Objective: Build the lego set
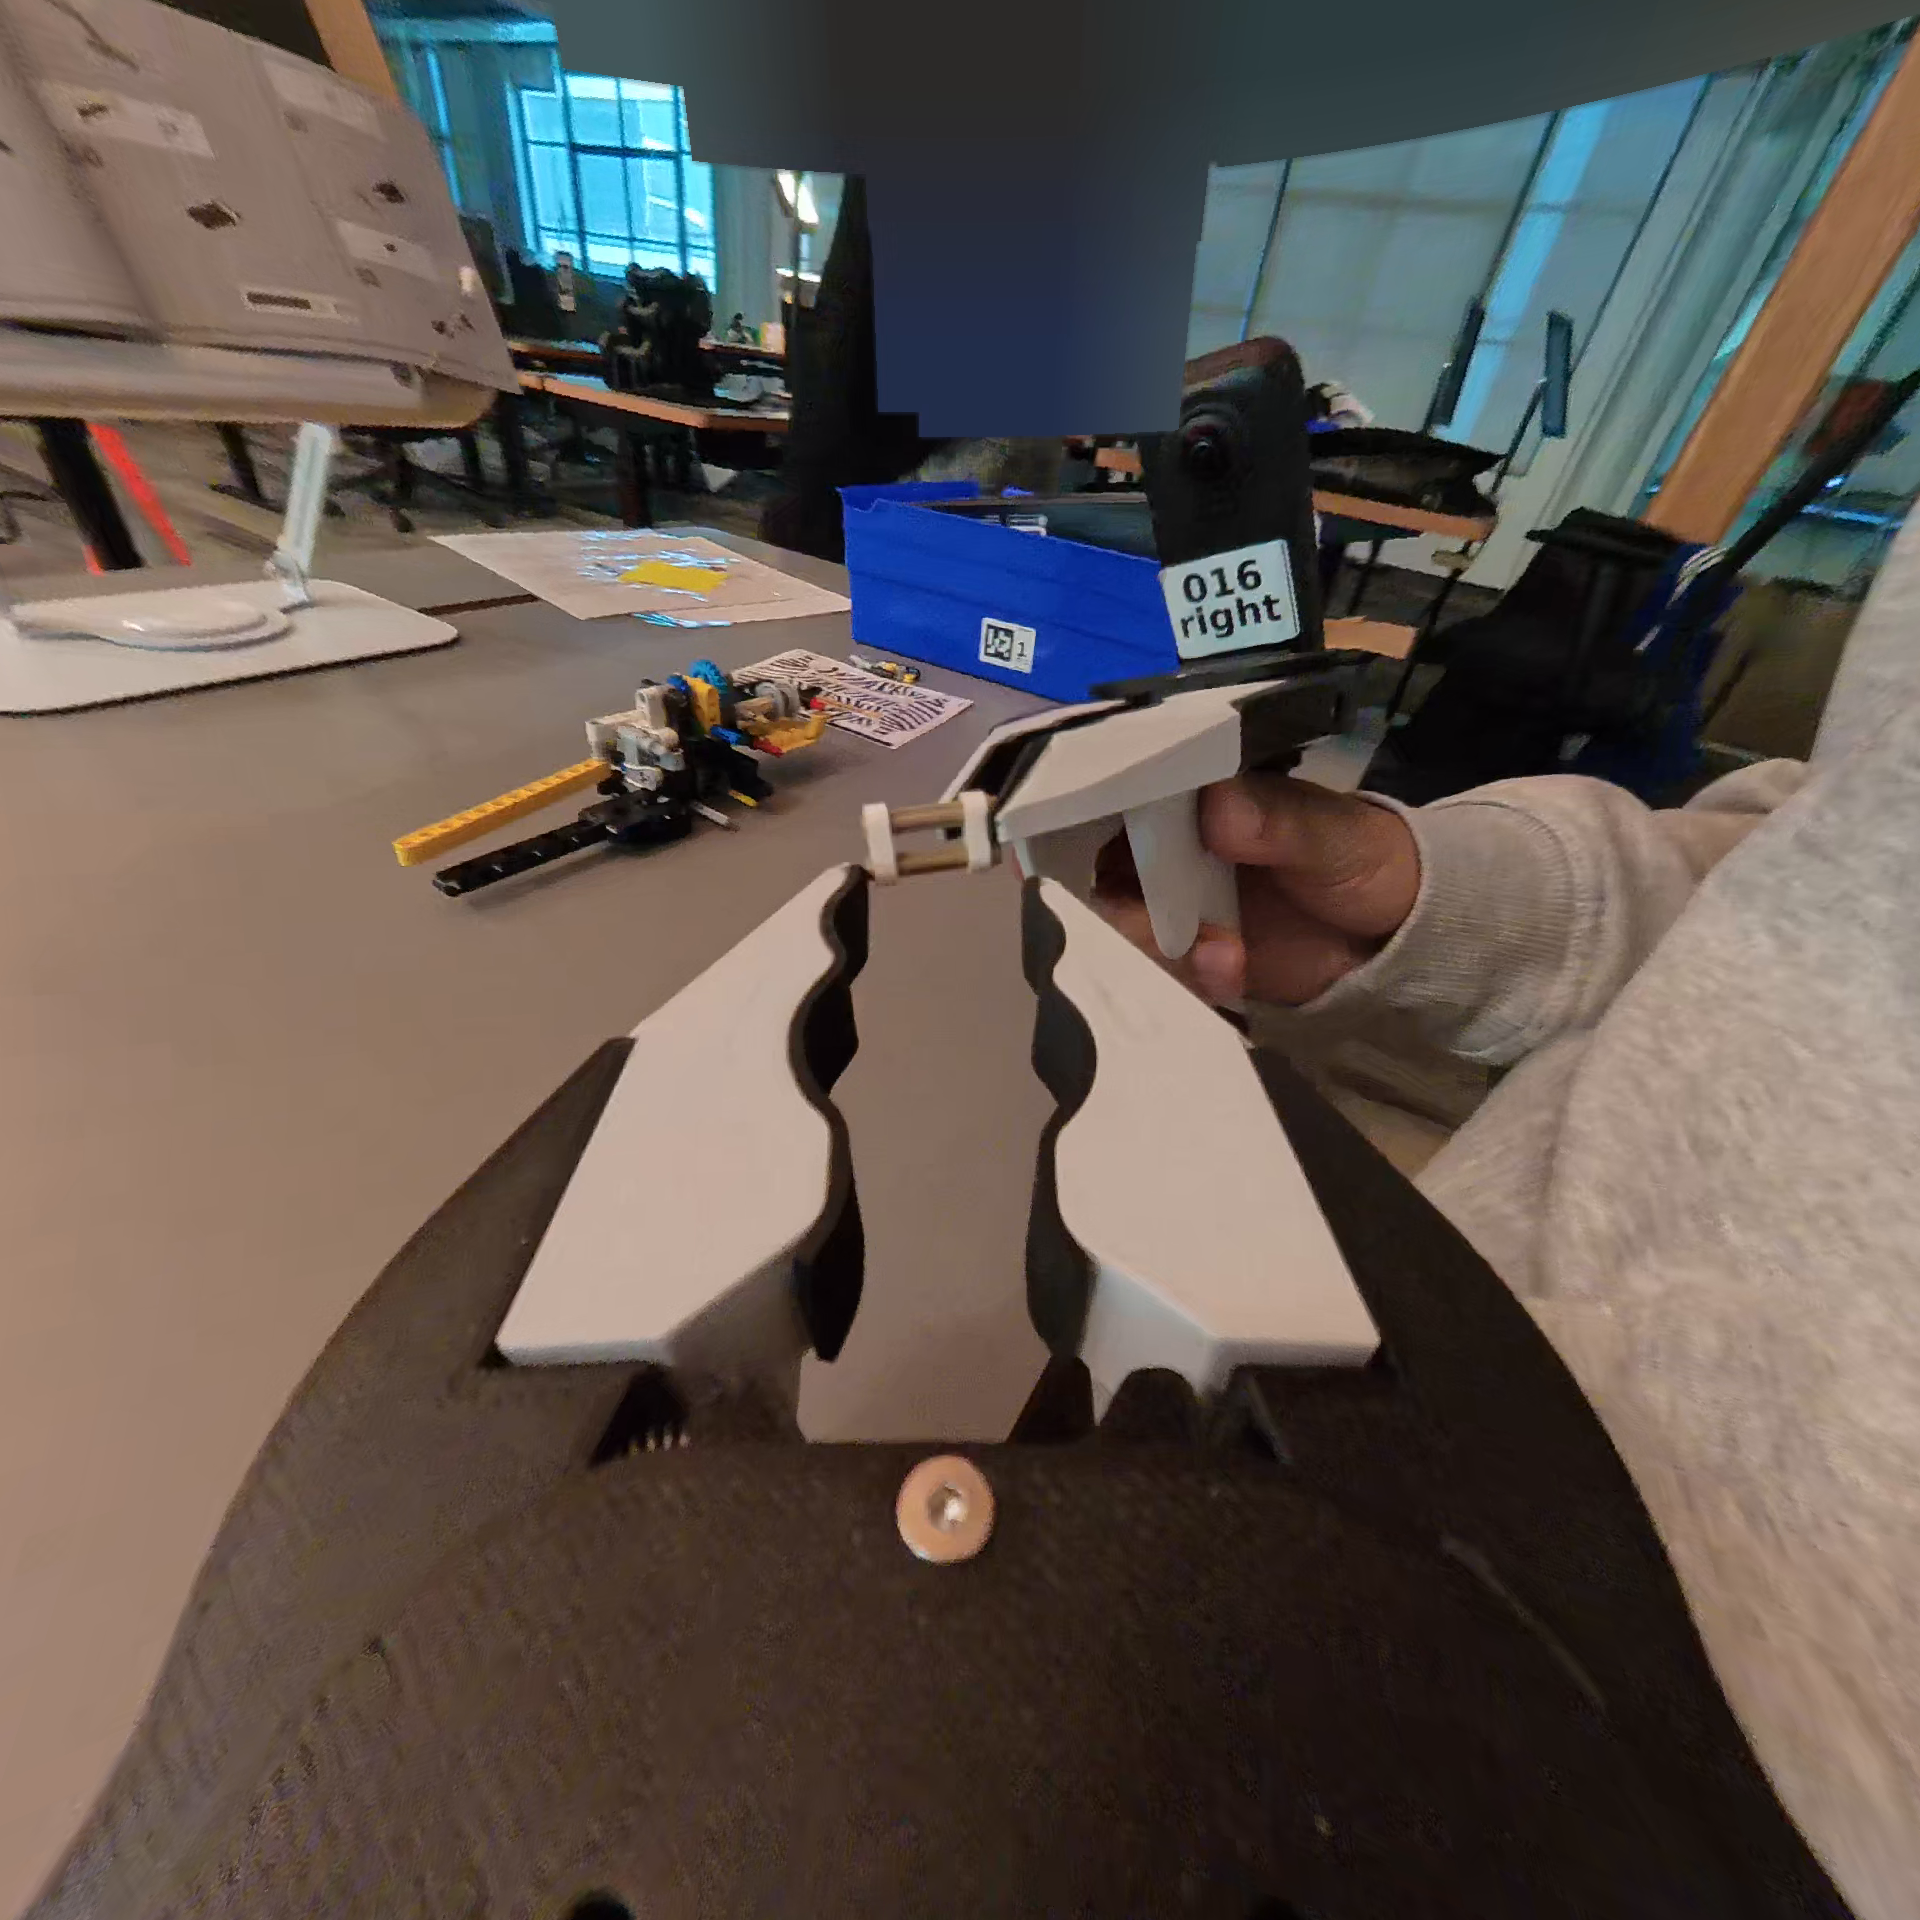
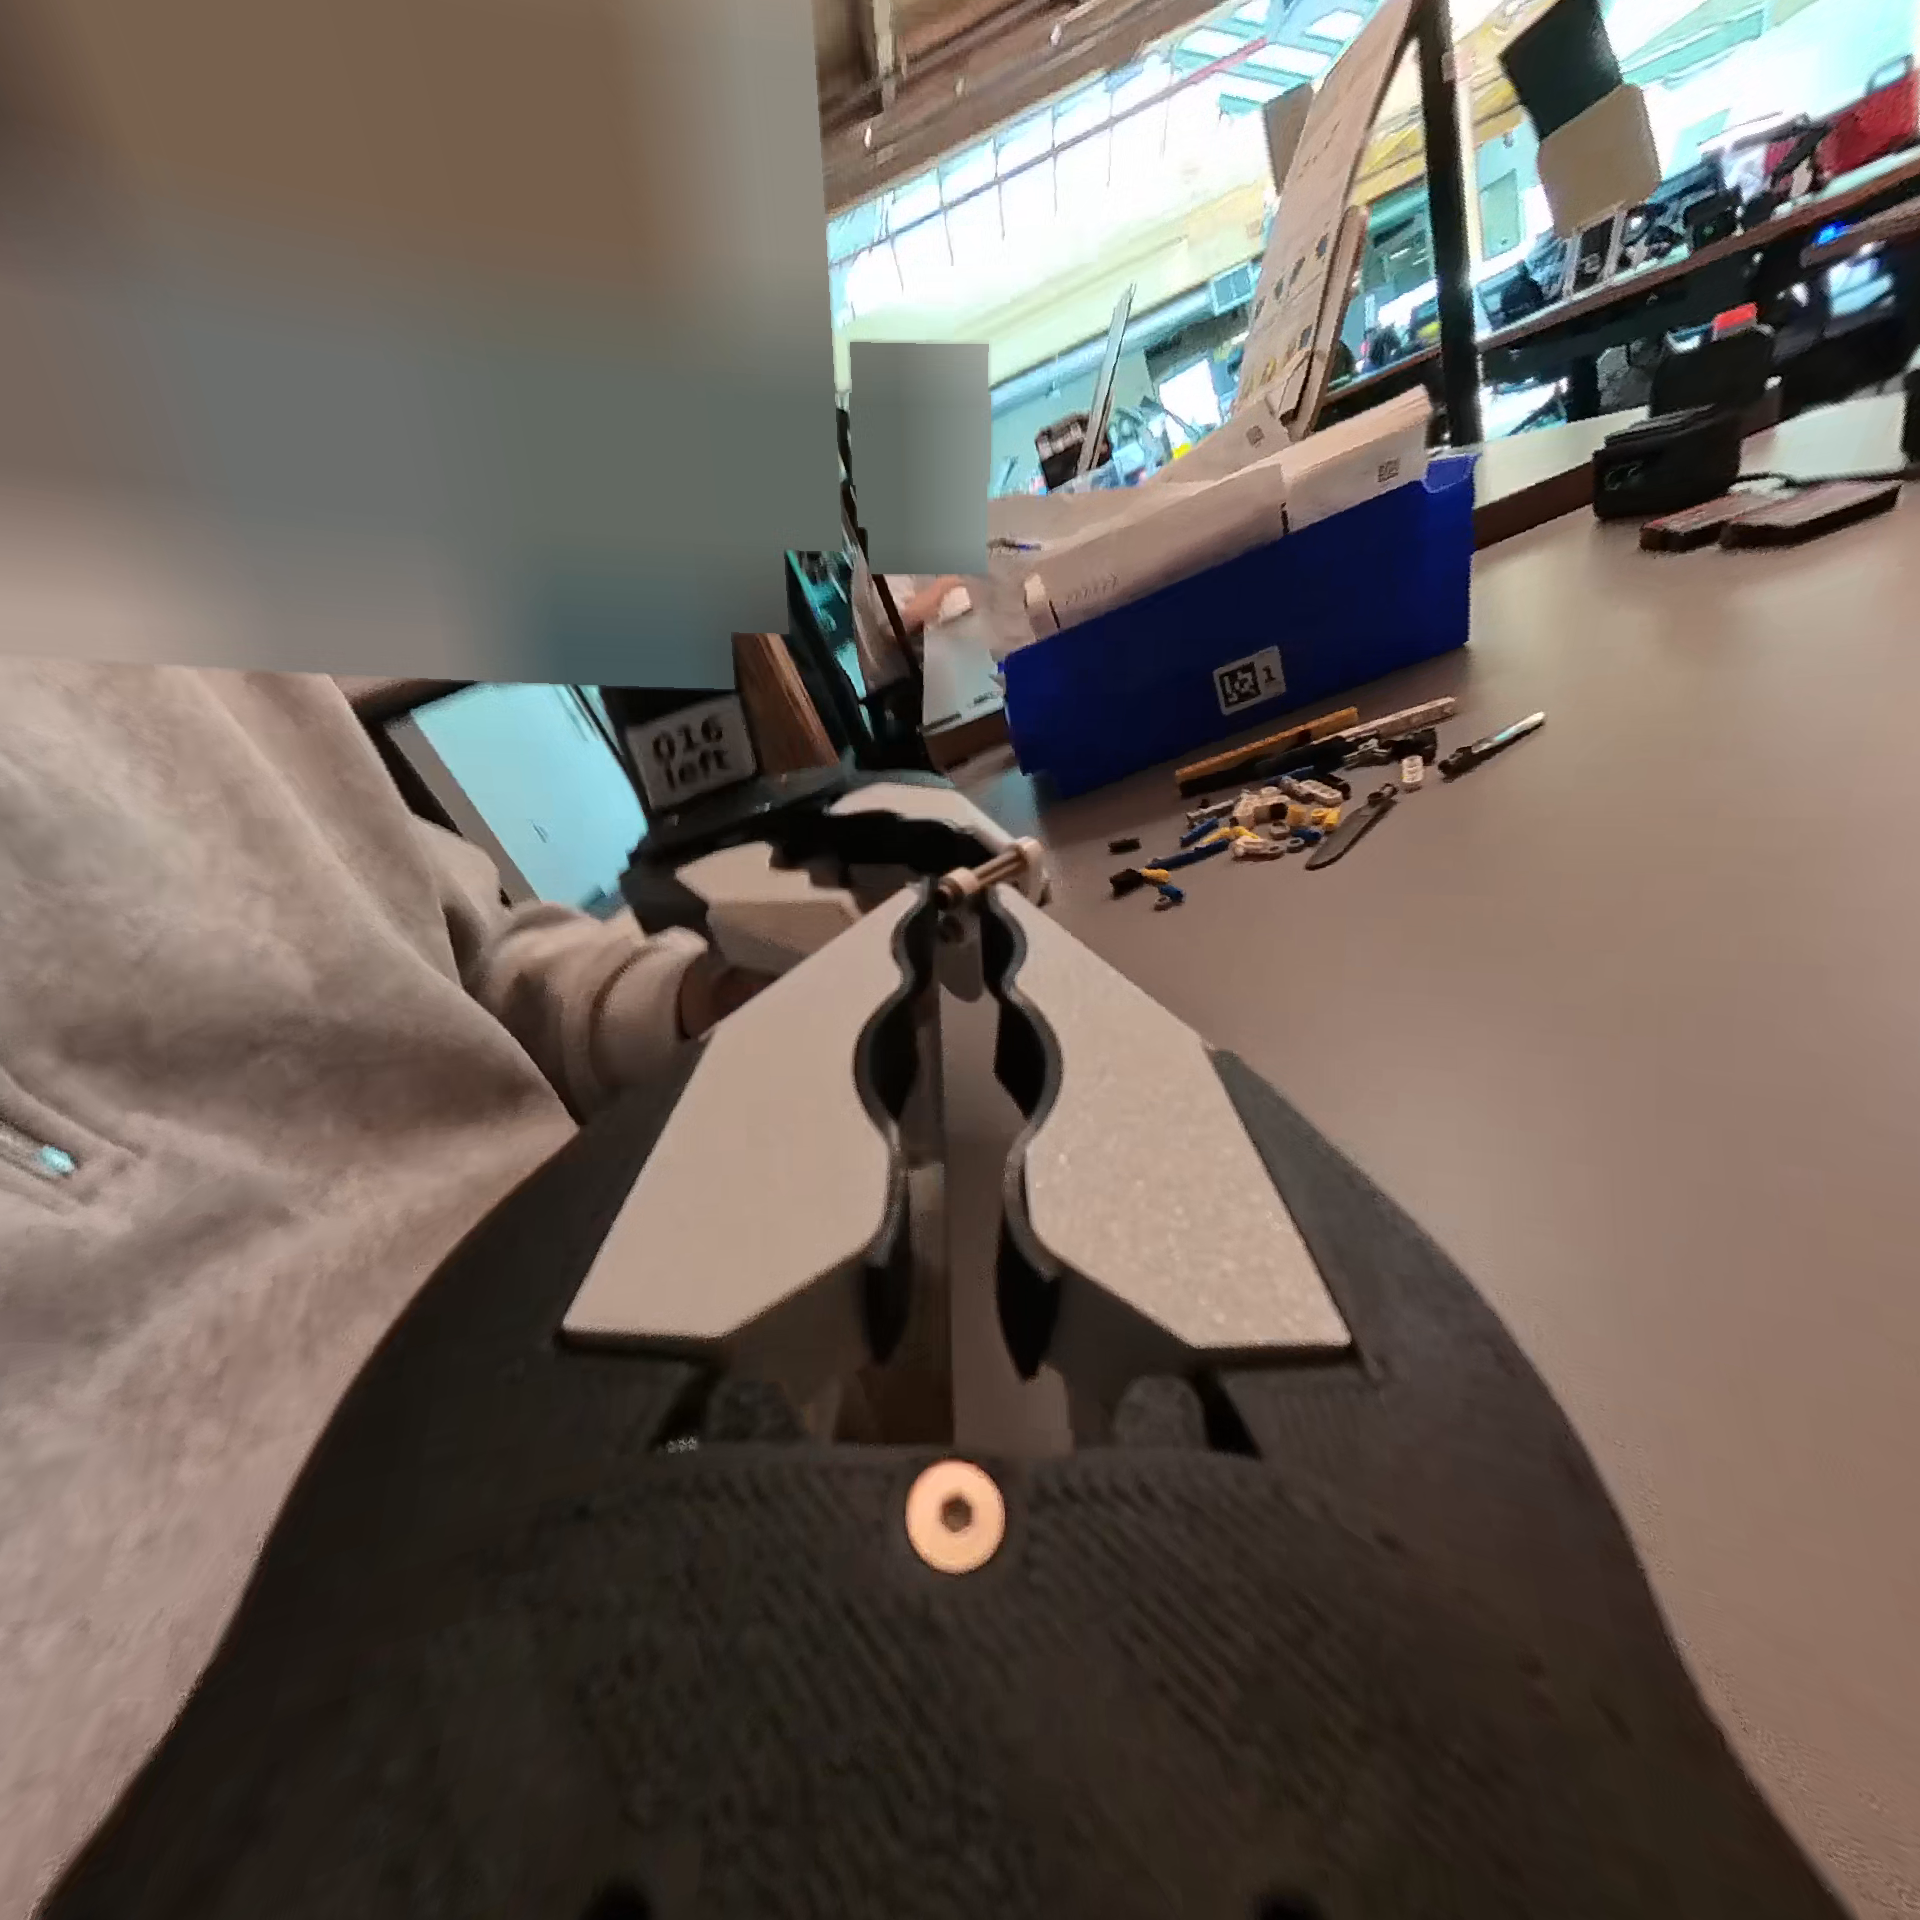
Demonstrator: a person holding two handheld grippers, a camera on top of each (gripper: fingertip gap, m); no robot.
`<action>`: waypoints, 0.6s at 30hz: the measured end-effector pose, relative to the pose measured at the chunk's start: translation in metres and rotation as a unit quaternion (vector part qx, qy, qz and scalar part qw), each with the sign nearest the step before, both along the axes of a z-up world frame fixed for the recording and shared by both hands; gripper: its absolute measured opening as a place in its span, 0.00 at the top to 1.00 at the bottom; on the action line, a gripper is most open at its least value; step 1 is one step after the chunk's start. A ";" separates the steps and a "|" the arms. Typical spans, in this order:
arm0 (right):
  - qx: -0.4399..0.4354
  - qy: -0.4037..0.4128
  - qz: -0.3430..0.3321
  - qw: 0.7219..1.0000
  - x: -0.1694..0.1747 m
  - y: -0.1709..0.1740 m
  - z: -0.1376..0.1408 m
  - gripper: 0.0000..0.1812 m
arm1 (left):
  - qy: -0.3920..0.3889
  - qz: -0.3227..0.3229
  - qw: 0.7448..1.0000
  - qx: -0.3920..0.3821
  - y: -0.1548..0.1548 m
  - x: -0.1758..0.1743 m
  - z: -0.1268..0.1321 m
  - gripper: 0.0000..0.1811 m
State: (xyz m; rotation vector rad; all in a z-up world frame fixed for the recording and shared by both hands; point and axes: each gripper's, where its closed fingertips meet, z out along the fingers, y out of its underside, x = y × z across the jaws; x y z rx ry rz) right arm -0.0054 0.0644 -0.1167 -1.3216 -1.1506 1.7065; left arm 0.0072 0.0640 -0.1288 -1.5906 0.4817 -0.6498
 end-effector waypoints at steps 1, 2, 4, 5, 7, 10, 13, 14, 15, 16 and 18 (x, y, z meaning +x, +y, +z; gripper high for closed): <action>-0.029 0.008 0.000 1.000 -0.001 0.001 0.002 0.97 | 0.007 0.011 1.000 0.006 0.001 0.000 0.001 0.83; -0.055 0.015 0.003 0.998 -0.003 0.001 0.003 0.97 | 0.014 0.022 1.000 0.012 0.002 -0.001 0.001 0.83; -0.091 0.019 0.023 0.995 -0.007 -0.004 0.002 0.97 | 0.019 0.039 0.999 0.021 0.003 -0.004 0.004 0.84; -0.105 0.021 0.029 0.994 -0.009 -0.007 0.002 0.96 | 0.015 0.038 0.999 0.024 0.002 -0.004 0.005 0.84; -0.139 0.038 0.039 0.989 -0.011 -0.009 0.005 0.97 | -0.010 0.031 0.999 0.024 0.001 -0.006 0.009 0.85; -0.175 0.044 0.057 0.982 -0.011 -0.010 0.005 0.97 | -0.030 0.015 0.999 0.011 0.000 -0.006 0.010 0.86; -0.186 0.041 0.077 0.979 -0.009 -0.011 0.005 0.95 | -0.032 0.007 0.999 0.010 -0.002 -0.006 0.009 0.86; -0.184 0.040 0.081 0.979 -0.008 -0.011 0.005 0.91 | -0.024 0.013 1.000 0.009 0.000 -0.007 0.007 0.86; -0.179 0.037 0.082 0.980 -0.007 -0.010 0.005 0.88 | -0.012 0.015 1.000 0.008 0.001 -0.008 0.004 0.86; -0.174 0.028 0.078 0.981 -0.006 -0.009 0.003 0.84 | 0.007 0.016 1.000 0.008 0.001 -0.008 0.000 0.86; -0.156 -0.003 0.063 0.986 -0.007 -0.005 -0.005 0.80 | 0.058 0.009 0.998 0.013 0.001 -0.004 -0.010 0.86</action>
